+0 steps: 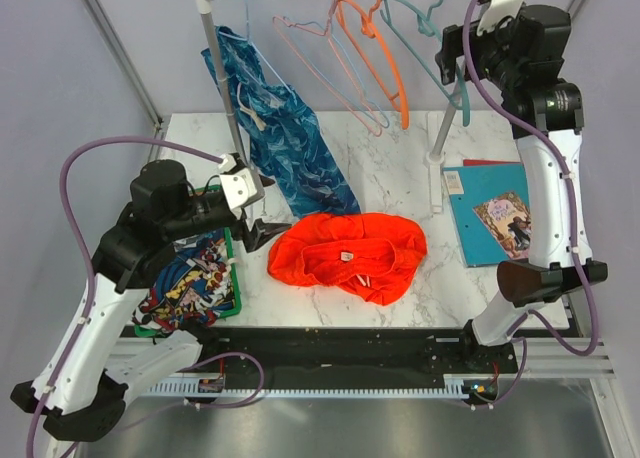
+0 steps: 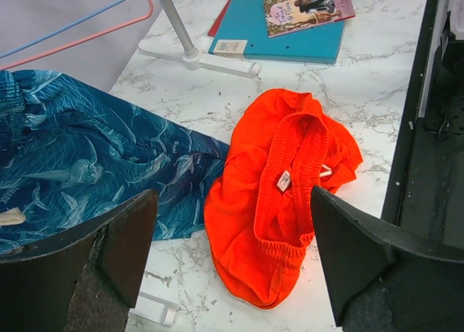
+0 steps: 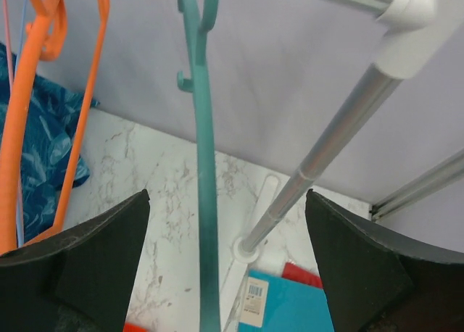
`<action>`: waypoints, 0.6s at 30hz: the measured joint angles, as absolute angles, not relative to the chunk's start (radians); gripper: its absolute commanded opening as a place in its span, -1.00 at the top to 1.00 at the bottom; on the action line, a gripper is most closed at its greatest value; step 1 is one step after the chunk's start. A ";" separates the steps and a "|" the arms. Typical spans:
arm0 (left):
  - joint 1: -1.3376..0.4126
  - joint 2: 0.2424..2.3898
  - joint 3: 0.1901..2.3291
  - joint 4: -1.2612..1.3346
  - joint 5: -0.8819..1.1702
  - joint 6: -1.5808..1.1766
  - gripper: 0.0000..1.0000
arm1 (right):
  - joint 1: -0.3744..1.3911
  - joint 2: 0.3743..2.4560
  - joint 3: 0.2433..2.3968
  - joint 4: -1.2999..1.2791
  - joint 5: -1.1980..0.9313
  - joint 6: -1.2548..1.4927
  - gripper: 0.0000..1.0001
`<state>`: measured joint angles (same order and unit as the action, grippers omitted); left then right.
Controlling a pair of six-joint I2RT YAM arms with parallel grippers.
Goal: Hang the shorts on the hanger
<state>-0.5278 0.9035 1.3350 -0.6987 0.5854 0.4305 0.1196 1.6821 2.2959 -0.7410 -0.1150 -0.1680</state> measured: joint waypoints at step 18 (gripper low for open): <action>-0.479 0.916 1.290 -0.640 0.488 0.324 -0.82 | 0.115 1.672 2.110 -0.715 -0.216 -0.191 1.00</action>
